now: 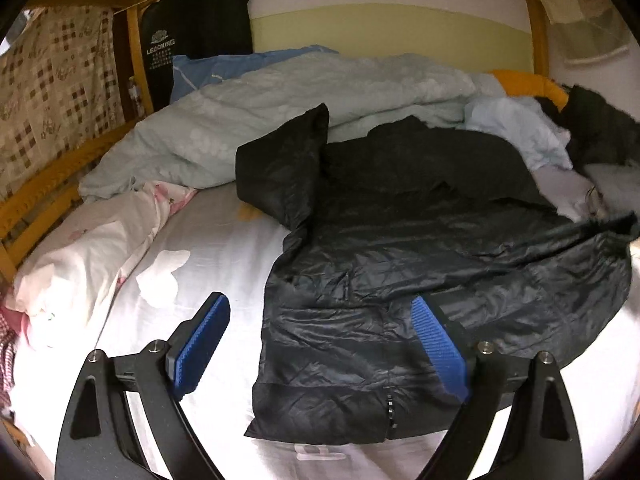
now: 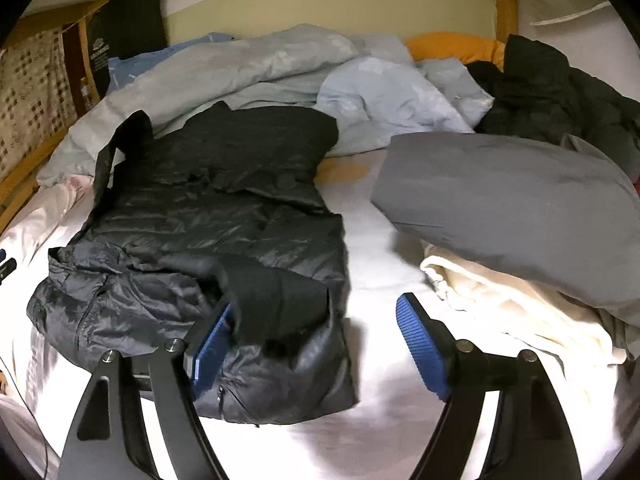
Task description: Fold large clothes
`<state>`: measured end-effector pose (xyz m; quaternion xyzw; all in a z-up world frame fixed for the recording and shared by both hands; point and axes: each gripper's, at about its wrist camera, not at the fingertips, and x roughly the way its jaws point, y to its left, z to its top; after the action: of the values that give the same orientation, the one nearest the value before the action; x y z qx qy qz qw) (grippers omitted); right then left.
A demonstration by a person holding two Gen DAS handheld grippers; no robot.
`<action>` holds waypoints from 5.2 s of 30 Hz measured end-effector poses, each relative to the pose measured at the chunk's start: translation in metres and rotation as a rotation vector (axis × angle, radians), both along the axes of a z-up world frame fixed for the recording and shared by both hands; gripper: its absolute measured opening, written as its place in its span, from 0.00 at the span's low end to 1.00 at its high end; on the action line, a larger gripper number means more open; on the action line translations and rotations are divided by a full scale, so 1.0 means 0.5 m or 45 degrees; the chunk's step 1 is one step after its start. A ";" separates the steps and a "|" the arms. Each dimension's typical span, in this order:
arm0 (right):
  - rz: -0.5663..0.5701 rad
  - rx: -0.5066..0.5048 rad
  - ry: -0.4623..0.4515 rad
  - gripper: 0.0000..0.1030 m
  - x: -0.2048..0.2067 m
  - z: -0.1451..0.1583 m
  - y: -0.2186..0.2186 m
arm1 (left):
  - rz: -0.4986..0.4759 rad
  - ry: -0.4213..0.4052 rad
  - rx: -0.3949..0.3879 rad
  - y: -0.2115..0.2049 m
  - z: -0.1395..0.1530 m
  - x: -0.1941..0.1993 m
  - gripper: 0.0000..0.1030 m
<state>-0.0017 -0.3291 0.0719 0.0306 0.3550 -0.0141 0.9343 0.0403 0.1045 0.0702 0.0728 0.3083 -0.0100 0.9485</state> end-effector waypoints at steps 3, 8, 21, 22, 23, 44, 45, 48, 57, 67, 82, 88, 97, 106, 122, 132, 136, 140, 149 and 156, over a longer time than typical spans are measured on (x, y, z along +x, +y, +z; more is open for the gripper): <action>0.003 0.020 -0.020 0.79 -0.008 0.009 -0.008 | -0.003 0.060 -0.008 -0.004 -0.019 0.017 0.89; 0.032 0.030 -0.099 0.79 -0.026 0.027 -0.004 | -0.091 0.107 -0.051 -0.035 -0.032 0.017 0.89; 0.059 -0.283 0.066 0.38 0.063 -0.115 0.048 | 0.086 0.092 0.025 0.005 -0.126 0.091 0.89; 0.040 -0.294 0.065 0.33 0.068 -0.118 0.041 | 0.170 0.078 0.086 0.019 -0.137 0.099 0.88; 0.041 -0.306 0.083 0.33 0.076 -0.127 0.033 | 0.228 0.086 0.100 0.035 -0.149 0.105 0.88; 0.100 -0.199 -0.029 0.64 -0.042 -0.053 0.067 | -0.068 -0.037 -0.152 -0.035 -0.009 -0.061 0.87; 0.118 -0.209 -0.042 0.64 -0.053 -0.051 0.083 | -0.084 -0.044 -0.109 -0.052 -0.012 -0.067 0.87; 0.194 -0.246 -0.062 0.72 -0.075 -0.052 0.123 | -0.132 0.020 -0.037 -0.084 -0.033 -0.067 0.89; 0.429 -0.578 -0.066 0.90 -0.104 -0.116 0.235 | -0.368 0.121 0.313 -0.175 -0.127 -0.089 1.00; 0.435 -0.633 0.058 0.90 -0.046 -0.183 0.234 | -0.187 0.291 0.364 -0.140 -0.201 -0.012 1.00; 0.355 -0.599 0.108 0.21 -0.047 -0.172 0.214 | -0.205 0.191 0.336 -0.112 -0.137 -0.062 0.23; 0.374 -0.473 0.187 0.21 -0.116 -0.110 0.199 | -0.187 0.195 0.219 -0.094 -0.133 -0.178 0.24; 0.355 -0.367 0.229 0.21 -0.213 -0.108 0.186 | -0.200 0.169 0.145 -0.088 -0.111 -0.245 0.23; 0.352 -0.309 0.165 0.25 -0.186 -0.066 0.174 | -0.084 0.244 0.125 -0.068 -0.100 -0.205 0.50; 0.258 -0.306 0.141 0.65 0.024 -0.043 0.133 | -0.035 0.266 0.234 -0.091 -0.047 0.029 0.62; 0.142 -0.398 0.024 0.80 0.080 -0.047 0.140 | 0.036 0.415 0.119 -0.044 -0.111 0.126 0.73; 0.064 -0.440 -0.001 0.81 0.096 -0.050 0.136 | 0.045 0.396 0.132 -0.043 -0.115 0.126 0.73; 0.004 -0.375 -0.002 0.81 0.093 -0.041 0.116 | 0.017 0.177 0.092 -0.040 -0.059 0.080 0.73; -0.010 -0.139 -0.145 0.81 0.036 0.038 0.112 | 0.008 -0.178 -0.091 -0.011 0.052 0.000 0.71; -0.061 -0.135 -0.203 0.82 0.029 0.055 0.116 | 0.007 -0.026 -0.080 -0.033 0.013 0.051 0.69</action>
<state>0.0128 -0.2709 0.0992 -0.0095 0.2775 -0.0527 0.9592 0.0660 0.0879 0.0767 0.0424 0.2982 -0.0163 0.9534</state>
